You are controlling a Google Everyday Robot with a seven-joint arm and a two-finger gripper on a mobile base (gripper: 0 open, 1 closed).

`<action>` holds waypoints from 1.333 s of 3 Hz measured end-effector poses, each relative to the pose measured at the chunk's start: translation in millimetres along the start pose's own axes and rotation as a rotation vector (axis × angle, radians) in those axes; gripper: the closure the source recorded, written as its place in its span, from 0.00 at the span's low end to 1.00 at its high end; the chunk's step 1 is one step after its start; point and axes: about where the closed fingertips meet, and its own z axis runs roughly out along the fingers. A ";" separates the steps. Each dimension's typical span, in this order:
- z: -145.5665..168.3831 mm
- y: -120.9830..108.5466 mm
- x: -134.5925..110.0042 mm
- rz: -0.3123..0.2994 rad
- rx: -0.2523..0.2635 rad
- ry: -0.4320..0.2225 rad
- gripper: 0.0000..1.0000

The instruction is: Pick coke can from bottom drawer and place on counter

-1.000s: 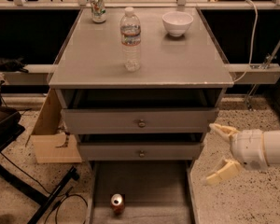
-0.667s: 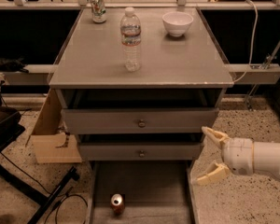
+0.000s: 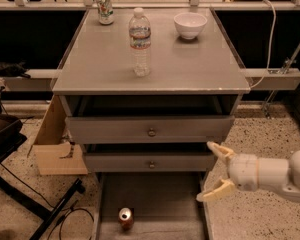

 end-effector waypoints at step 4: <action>182.4 6.7 225.1 -0.036 -0.098 -0.166 0.00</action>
Offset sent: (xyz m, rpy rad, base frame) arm 0.0485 0.0705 -0.2838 0.2004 -0.0951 0.1132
